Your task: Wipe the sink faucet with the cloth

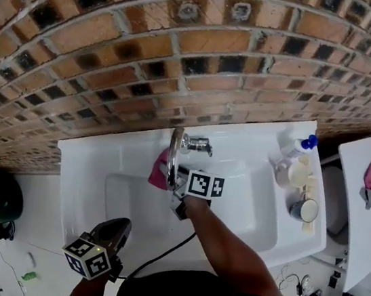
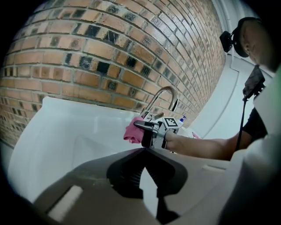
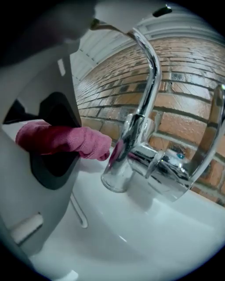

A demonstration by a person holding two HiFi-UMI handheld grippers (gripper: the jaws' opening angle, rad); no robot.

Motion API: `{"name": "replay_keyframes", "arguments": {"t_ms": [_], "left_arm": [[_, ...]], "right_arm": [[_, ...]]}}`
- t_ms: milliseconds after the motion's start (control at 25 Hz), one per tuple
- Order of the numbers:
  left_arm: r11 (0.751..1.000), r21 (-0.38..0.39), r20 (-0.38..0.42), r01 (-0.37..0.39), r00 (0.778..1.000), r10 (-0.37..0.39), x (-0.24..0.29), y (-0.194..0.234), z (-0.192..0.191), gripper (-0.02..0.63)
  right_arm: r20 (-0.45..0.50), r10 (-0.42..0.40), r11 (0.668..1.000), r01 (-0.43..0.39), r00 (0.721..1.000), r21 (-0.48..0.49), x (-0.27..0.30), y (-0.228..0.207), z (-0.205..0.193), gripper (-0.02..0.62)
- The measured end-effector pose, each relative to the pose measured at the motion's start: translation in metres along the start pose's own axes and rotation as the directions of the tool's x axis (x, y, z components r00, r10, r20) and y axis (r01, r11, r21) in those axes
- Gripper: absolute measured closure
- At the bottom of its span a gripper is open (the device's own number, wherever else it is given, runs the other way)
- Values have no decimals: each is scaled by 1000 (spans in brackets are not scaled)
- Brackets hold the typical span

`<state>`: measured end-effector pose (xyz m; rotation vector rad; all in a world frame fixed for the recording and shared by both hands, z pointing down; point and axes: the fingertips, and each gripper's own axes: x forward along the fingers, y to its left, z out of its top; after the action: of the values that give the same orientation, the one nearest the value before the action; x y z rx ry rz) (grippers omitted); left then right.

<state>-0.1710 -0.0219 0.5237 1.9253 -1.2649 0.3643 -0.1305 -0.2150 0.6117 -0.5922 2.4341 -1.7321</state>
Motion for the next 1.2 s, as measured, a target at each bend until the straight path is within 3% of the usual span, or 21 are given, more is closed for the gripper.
{"name": "replay_keyframes", "arguments": {"t_ms": [120, 200, 480, 840, 1040, 1200], "left_arm": [[1000, -1, -2, -5, 1000, 5, -1, 3, 1, 600], [1000, -1, -2, -8, 1000, 8, -1, 5, 0, 600], [1000, 5, -3, -9, 1000, 9, -3, 7, 0, 600], [999, 32, 9, 1, 1000, -1, -5, -3, 4, 600], [999, 45, 31, 7, 999, -9, -9, -11, 7, 600], [998, 52, 45, 20, 999, -22, -14, -18, 5, 600]], "right_arm": [[67, 19, 995, -25, 998, 99, 5, -2, 11, 457], [94, 33, 993, -43, 995, 108, 6, 0, 18, 457], [191, 132, 988, -145, 973, 52, -2, 28, 40, 459], [223, 234, 972, -234, 946, -26, -12, 62, 50, 460], [233, 273, 962, -263, 933, -74, -24, 74, 56, 460], [209, 259, 965, -242, 943, -103, -37, 78, 52, 460]]}}
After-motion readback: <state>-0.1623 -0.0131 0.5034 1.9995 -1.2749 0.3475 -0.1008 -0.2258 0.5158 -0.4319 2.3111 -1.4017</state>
